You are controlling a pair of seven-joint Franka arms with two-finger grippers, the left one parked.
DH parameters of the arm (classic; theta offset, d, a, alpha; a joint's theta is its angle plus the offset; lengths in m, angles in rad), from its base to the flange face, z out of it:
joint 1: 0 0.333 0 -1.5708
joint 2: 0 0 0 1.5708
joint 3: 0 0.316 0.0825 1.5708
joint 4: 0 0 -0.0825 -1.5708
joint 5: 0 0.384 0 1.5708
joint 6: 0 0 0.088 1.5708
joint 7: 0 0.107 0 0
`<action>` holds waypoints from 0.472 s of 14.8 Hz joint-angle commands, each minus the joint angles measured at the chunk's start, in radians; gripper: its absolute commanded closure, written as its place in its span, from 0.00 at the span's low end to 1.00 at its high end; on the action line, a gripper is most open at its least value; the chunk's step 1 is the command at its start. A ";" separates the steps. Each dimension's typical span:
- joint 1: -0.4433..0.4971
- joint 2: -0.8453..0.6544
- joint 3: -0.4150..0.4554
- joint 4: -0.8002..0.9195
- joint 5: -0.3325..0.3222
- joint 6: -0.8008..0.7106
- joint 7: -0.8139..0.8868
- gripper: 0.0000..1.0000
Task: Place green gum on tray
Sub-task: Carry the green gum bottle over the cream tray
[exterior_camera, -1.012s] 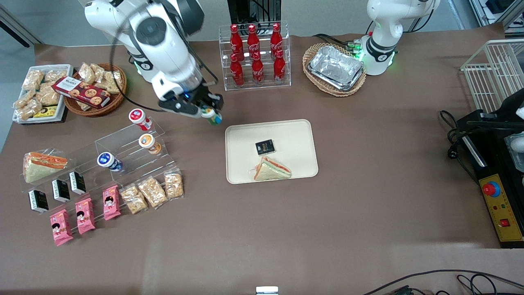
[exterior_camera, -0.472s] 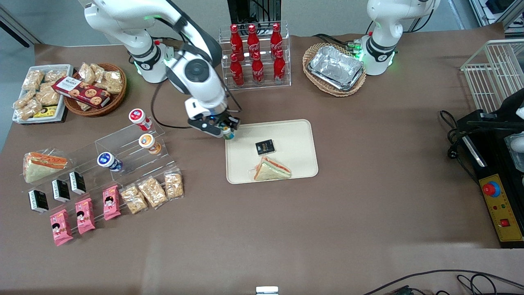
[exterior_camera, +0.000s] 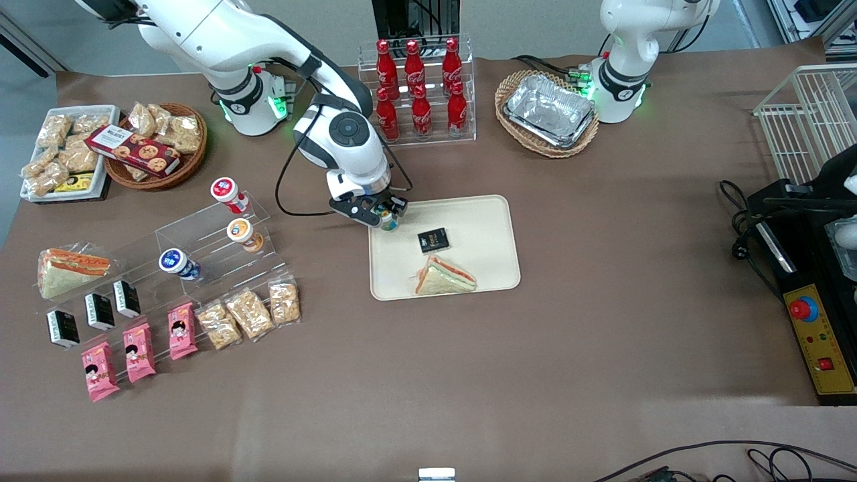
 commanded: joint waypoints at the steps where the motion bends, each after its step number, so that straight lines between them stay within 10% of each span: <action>1: 0.021 0.047 -0.002 0.027 -0.036 0.030 0.045 0.83; 5: 0.023 0.061 -0.002 0.027 -0.046 0.038 0.047 0.60; 7: 0.023 0.064 -0.004 0.027 -0.046 0.041 0.047 0.18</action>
